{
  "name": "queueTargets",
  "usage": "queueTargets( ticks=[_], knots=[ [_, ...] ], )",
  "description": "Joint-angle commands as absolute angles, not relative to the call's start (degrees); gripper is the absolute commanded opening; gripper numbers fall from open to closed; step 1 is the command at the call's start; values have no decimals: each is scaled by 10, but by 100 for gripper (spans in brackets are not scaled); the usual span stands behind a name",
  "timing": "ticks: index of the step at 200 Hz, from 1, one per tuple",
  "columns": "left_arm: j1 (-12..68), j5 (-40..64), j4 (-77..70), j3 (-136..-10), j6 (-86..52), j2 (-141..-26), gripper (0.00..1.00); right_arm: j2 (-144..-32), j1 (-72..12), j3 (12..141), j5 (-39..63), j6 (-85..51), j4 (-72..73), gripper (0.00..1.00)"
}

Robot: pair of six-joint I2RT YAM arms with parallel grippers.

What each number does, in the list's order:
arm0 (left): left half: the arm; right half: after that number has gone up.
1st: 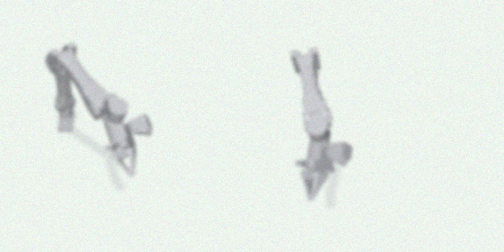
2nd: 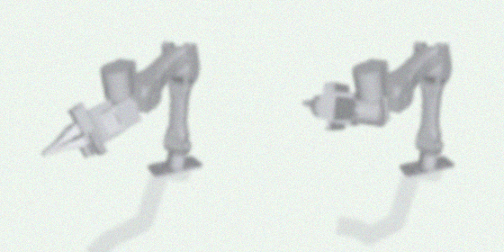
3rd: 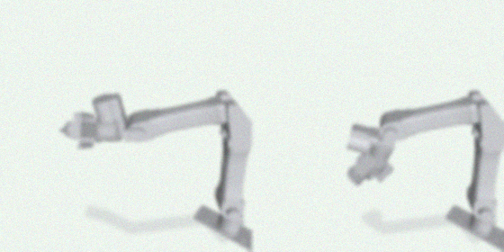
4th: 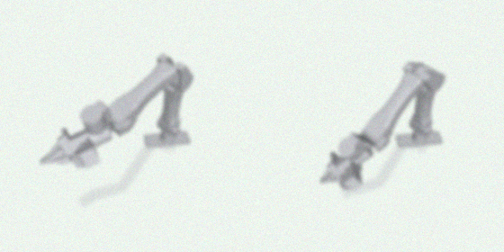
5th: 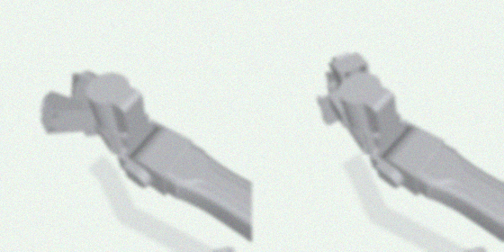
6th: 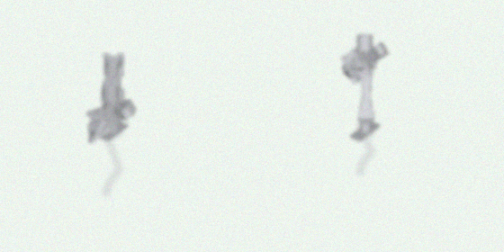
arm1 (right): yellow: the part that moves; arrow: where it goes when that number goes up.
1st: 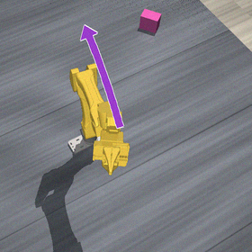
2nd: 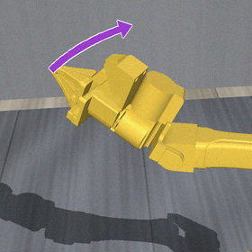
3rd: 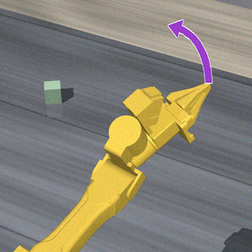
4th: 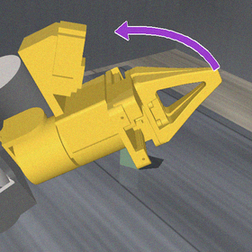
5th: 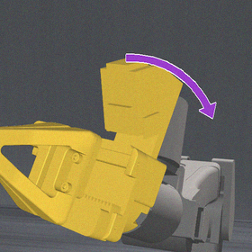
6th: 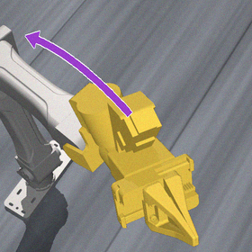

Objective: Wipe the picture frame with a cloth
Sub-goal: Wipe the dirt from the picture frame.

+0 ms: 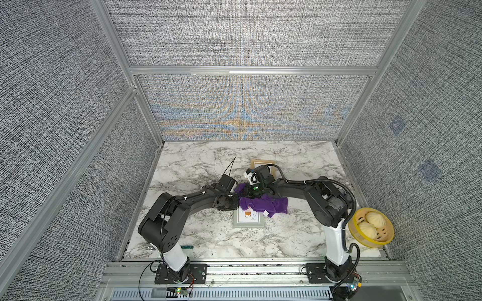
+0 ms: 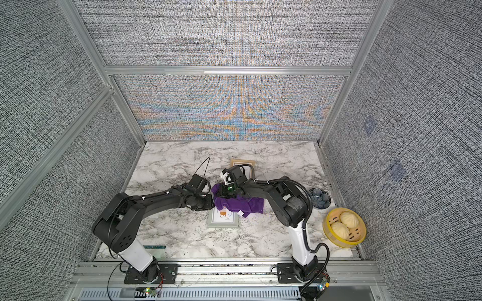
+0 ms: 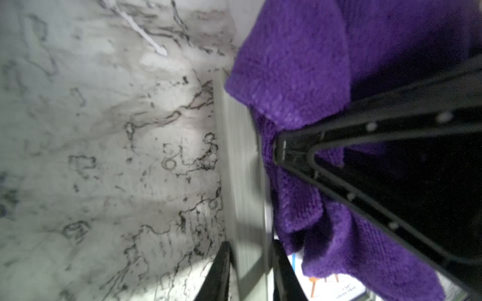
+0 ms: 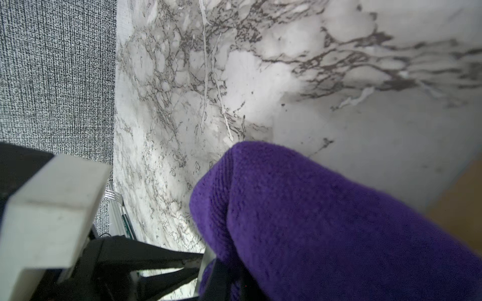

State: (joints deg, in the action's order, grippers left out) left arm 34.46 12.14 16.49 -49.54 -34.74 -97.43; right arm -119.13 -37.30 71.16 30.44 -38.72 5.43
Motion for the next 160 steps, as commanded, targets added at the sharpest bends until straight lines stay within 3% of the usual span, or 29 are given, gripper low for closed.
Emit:
queueTargets(
  ticks=[1,59,160],
  knots=[
    [346,49,303,-478,-343,-990,2,-1176,-361,688,235,-394,2,0],
    [346,36,312,-478,-362,-991,2,-1049,-278,515,214,-362,-21,0],
    [348,65,303,-496,-308,-998,2,-1203,-374,758,291,-428,41,0]
  ],
)
